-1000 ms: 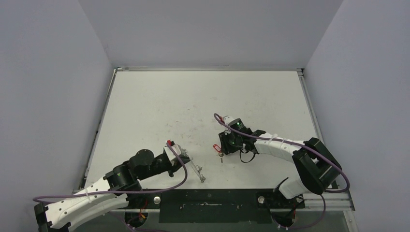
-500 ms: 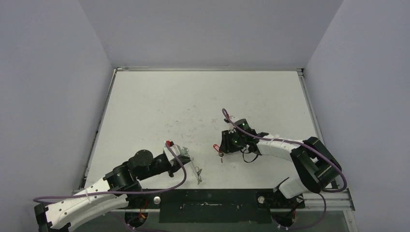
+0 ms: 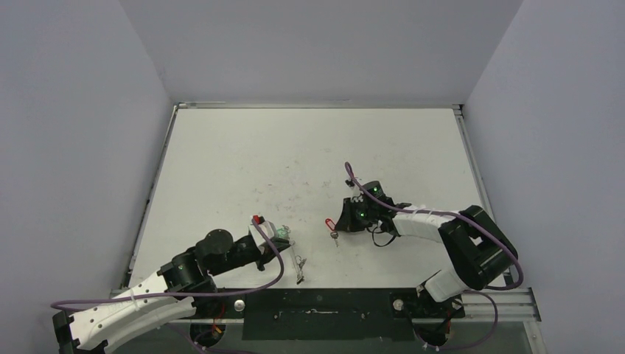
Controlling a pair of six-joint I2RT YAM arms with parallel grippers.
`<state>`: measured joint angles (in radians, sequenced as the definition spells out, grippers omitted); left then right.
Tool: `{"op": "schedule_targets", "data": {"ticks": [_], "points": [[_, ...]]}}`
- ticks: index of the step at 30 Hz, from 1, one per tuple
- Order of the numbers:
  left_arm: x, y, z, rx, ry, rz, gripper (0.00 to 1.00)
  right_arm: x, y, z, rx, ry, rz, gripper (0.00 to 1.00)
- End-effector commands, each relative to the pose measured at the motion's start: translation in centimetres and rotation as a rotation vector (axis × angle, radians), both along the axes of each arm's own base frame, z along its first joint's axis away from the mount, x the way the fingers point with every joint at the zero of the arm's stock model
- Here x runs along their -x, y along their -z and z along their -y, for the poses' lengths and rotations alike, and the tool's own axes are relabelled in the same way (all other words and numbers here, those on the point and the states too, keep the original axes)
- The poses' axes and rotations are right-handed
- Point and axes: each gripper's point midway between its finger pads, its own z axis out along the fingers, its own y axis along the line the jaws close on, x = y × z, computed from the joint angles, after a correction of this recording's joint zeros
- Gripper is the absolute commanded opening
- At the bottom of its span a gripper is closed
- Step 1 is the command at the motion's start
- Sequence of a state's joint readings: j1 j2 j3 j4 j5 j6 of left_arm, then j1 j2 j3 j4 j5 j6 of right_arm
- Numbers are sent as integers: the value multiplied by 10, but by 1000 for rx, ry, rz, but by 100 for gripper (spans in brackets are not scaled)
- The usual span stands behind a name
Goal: Put the keys on the keyring
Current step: Move the key to the center of the board, then pick up the key from the center of the board.
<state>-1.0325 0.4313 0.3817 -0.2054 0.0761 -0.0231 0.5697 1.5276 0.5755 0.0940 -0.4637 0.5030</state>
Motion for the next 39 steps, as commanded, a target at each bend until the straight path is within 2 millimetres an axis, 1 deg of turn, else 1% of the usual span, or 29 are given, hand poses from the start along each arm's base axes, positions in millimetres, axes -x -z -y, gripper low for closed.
{"op": "schedule_targets", "data": {"ticks": [1,4,7,8,9,11,12,13,23,27,29,31,32,35,39], "points": [[-2,-22,7,84,4,31,0,-4,-28,-1,-47,-3,74,0],[-2,-21,6,82,0,30,0,-3,-36,4,-37,6,91,0],[-2,-20,7,84,0,28,0,-2,-38,7,-35,19,90,29],[-2,-20,7,84,1,27,0,-1,-38,7,-37,21,88,33],[-2,-19,7,84,0,25,0,0,-38,6,-42,24,82,34],[-2,-19,7,85,1,24,0,0,-35,6,-44,40,63,32],[-2,-19,7,86,2,24,0,0,-33,6,-45,51,52,28],[-2,-19,7,86,2,24,0,1,-30,6,-42,57,42,27],[-2,-18,7,84,0,21,0,1,4,-3,-58,54,-47,24],[-2,-17,6,81,-2,20,0,2,10,-8,-81,39,-68,20],[-2,-16,6,80,-6,20,0,2,8,-12,-102,31,-74,13],[-3,-16,5,78,-8,20,0,3,7,-13,-108,26,-77,1],[-3,-16,5,79,-9,20,0,4,6,-13,-108,22,-77,0],[-3,-16,5,80,-10,21,0,4,-4,-12,-104,-6,-53,0],[-3,-15,5,77,-10,19,0,1,-26,-6,-79,-19,16,0]]}}
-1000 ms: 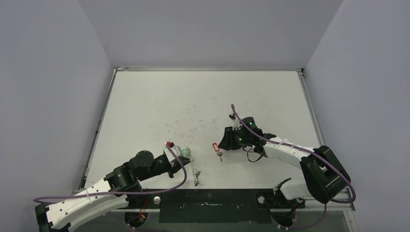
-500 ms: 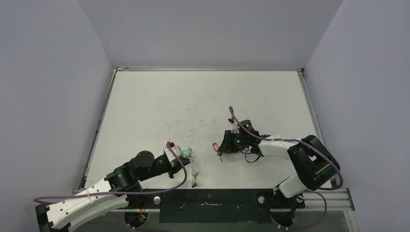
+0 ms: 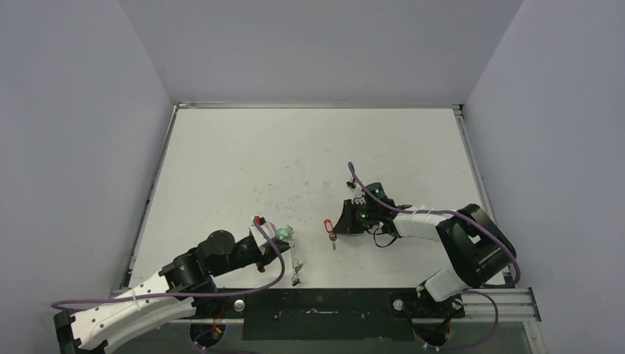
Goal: Put the keys on the keyring
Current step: Pick up the key from the center of the board.
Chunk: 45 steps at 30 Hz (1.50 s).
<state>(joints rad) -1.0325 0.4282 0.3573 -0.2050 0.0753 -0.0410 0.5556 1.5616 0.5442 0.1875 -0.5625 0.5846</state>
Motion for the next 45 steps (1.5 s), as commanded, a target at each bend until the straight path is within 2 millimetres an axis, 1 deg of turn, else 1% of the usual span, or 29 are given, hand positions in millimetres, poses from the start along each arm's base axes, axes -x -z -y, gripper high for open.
{"op": "schedule_targets", "data": {"ticks": [1,4,9,12,18,21,23,26,28,30,33,35,39,41,45], "points": [[-4,-25,6,87,-5,45,0,-8,-29,7,33,-16,102,0],[-4,-24,6,87,-5,42,0,-11,-39,11,53,-16,136,0],[-4,-23,7,92,-5,41,0,-7,-45,16,79,-33,143,0],[-4,-23,8,91,-1,40,0,-6,-52,15,70,-50,160,0],[-2,-20,11,90,18,41,0,-2,-84,8,10,-95,247,0],[-1,-20,14,88,36,53,0,3,-104,3,-37,-124,301,0],[-1,-20,15,91,45,57,0,8,-113,1,-37,-134,320,0],[2,-22,19,106,75,71,0,19,-123,-11,-53,-192,341,0],[4,-20,20,107,88,70,0,30,-130,-22,-59,-248,372,0],[4,-25,23,130,93,82,0,39,-136,-33,-70,-299,407,0],[1,-24,23,137,75,75,0,51,-145,-45,-95,-371,455,0],[1,-24,23,148,65,63,0,58,-151,-50,-110,-415,486,0],[-1,-22,24,166,54,54,0,64,-158,-57,-130,-453,508,0],[-1,-20,24,165,51,51,0,71,-162,-62,-158,-488,524,0],[-2,-19,25,161,48,44,0,86,-165,-70,-169,-568,545,0]]}}
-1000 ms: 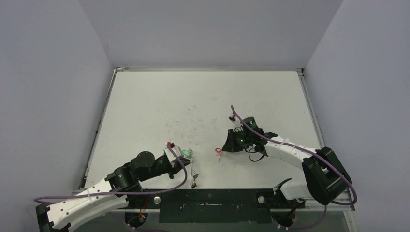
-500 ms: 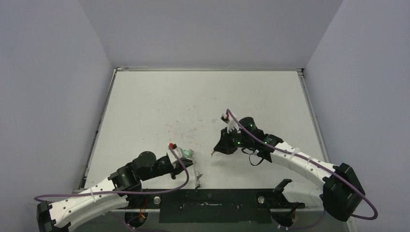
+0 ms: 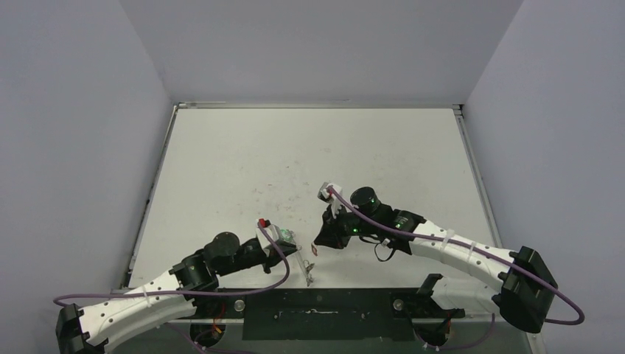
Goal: Put the keys on the keyring
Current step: Pick up the key from the center of the board, then insert the key onto the keyring.
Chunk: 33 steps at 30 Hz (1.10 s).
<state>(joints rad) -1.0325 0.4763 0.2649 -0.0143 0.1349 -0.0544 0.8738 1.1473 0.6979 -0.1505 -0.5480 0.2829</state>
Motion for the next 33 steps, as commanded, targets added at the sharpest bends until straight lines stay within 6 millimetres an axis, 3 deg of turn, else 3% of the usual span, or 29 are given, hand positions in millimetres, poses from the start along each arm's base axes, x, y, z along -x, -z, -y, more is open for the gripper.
{"op": "schedule_targets", "data": {"ticks": [1,6,21,33], "points": [[-5,-32,9,108,-7,40,0,10,-37,-22,-93,-121,108,0],[-5,-31,10,108,-7,36,0,21,-40,-30,-90,-174,130,0],[-3,-31,14,113,12,25,0,24,-42,-45,-60,-198,166,0],[-1,-30,15,111,25,16,0,8,-41,-40,-15,-118,212,0]]}}
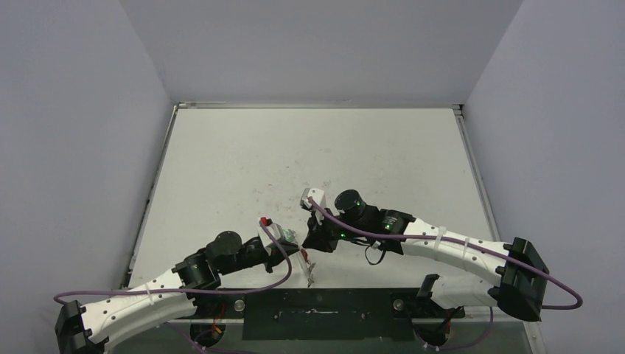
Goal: Put the keys on the keyring
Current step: Insert the key onto the keyring.
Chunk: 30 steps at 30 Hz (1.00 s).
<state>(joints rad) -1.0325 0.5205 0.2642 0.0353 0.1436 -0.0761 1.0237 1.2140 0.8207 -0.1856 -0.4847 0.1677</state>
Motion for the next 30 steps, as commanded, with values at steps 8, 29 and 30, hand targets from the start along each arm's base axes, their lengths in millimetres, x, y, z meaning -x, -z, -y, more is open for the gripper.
{"op": "schedule_targets", "data": {"ticks": [8,29,30], "points": [[1,-32,10,104,26,35,0,-17,-5,-2,20,64,65,0],[-1,-33,9,107,9,35,0,-9,-12,4,-3,43,72,0],[-2,-33,9,107,7,34,0,-8,-14,4,-13,38,75,0]]}}
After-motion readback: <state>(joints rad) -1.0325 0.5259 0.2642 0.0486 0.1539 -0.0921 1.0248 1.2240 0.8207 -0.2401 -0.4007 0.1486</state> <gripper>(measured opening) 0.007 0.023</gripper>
